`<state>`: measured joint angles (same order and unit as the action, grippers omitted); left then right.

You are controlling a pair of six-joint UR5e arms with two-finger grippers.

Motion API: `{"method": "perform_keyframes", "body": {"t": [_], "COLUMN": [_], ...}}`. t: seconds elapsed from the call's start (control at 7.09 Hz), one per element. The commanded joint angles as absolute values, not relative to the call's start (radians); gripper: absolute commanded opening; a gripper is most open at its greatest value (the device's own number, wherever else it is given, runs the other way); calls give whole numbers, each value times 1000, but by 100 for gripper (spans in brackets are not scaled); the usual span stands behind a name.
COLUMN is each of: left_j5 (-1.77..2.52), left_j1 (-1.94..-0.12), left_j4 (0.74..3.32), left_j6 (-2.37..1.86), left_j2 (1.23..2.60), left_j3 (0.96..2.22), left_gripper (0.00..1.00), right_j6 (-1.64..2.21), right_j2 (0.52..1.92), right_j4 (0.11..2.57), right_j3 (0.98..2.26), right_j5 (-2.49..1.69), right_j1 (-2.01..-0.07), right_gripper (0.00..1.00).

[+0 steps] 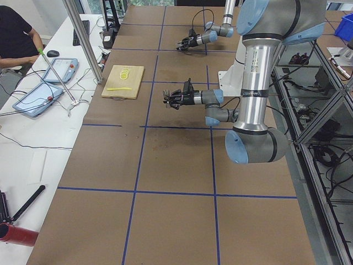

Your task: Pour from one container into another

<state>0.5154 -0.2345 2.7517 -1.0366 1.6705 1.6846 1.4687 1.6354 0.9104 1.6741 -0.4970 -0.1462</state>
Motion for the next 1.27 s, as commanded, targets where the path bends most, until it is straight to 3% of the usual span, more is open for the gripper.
{"method": "perform_keyframes", "body": {"t": [0.0,0.56,1.13], "left_j5": [523,655,949], "left_j1": [-232,-213,-219], "left_j4": [2752,2752,2830], "left_j6": [-1023,-784,-540], "left_j2": [1672,1868,2080], "left_j3": [1692,1671,1510], "left_gripper": [0,0,0], "right_j6": [1288,1140,1014], "right_j2": [1620,1484,1459], "right_j4": [724,706,712], "right_j3": [1678,1742,1893], "right_j5": [-524,-529,-618], "right_j1": [-162,-183,-179], "right_gripper": [14,11,11]}}
